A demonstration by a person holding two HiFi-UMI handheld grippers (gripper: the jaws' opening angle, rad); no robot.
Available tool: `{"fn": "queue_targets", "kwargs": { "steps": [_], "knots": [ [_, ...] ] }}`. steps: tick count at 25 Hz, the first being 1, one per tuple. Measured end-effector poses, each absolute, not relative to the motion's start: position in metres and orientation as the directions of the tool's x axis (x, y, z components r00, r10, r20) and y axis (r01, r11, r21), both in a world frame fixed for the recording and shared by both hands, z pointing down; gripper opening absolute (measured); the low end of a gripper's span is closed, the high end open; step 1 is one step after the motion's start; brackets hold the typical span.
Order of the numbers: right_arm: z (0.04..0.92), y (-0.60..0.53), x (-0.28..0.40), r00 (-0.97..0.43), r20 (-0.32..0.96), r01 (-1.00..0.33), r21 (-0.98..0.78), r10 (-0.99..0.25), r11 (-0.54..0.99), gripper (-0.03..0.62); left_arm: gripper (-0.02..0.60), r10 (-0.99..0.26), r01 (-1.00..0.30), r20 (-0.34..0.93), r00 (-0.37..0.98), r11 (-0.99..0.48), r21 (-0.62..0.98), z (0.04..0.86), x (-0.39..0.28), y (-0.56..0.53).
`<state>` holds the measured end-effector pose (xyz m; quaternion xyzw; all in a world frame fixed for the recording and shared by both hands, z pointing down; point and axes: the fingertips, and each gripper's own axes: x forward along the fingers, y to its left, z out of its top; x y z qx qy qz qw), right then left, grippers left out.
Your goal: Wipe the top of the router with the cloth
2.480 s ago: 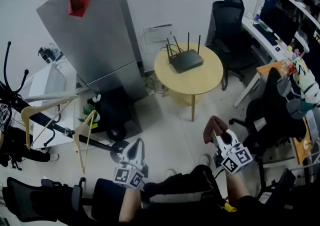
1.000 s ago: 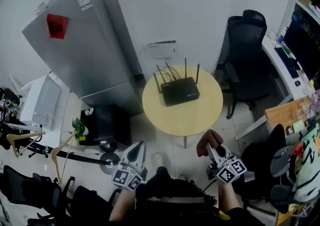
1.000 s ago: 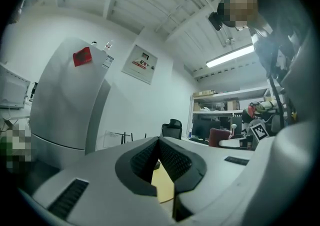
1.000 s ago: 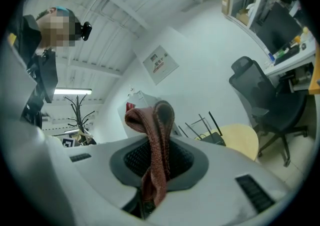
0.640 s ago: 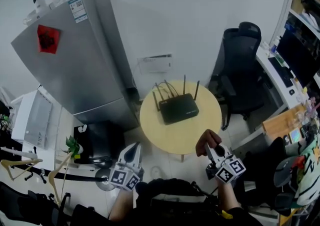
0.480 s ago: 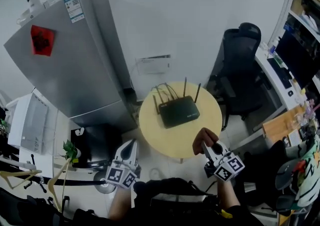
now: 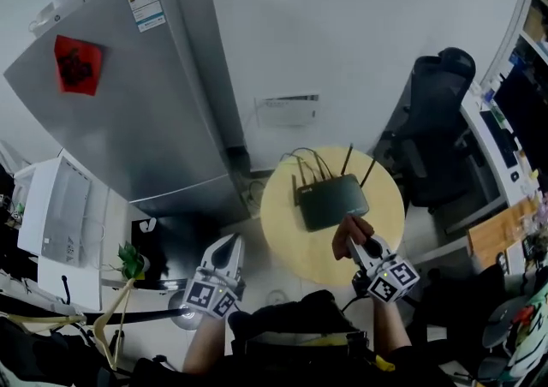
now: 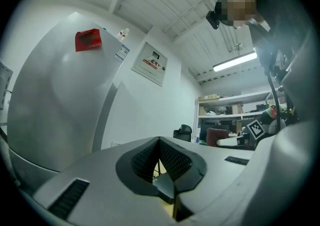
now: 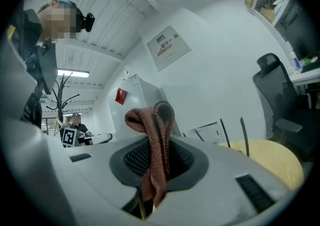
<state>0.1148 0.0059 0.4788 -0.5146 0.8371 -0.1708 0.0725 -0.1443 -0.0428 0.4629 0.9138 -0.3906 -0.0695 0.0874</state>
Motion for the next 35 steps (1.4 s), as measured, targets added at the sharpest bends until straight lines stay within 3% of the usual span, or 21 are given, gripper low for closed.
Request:
{"fn": "queue_targets", "kwargs": {
  "steps": [9, 18, 24, 35],
  "knots": [
    [0.467, -0.064, 0.115, -0.598, 0.206, -0.8, -0.098, -0.775, 0.592, 0.061, 0.0, -0.784, -0.757, -0.059, 0.619, -0.615, 0.22, 0.453, -0.131, -0.071],
    [0.521, -0.121, 0.071, -0.688, 0.47, -0.539, 0.179, -0.552, 0.823, 0.061, 0.0, -0.822, -0.793, -0.05, 0.568, -0.562, 0.236, 0.454, -0.114, -0.083],
    [0.607, -0.141, 0.056, -0.553, 0.717, -0.254, 0.339, -0.423, 0.906, 0.061, 0.0, -0.846, -0.831, 0.005, 0.534, -0.523, 0.19, 0.465, -0.111, -0.078],
    [0.717, -0.186, 0.058, -0.332, 0.888, -0.107, 0.3, -0.318, 0.948, 0.061, 0.0, -0.914, -0.909, 0.071, 0.399, -0.383, 0.166, 0.479, -0.136, -0.071]
  ]
}}
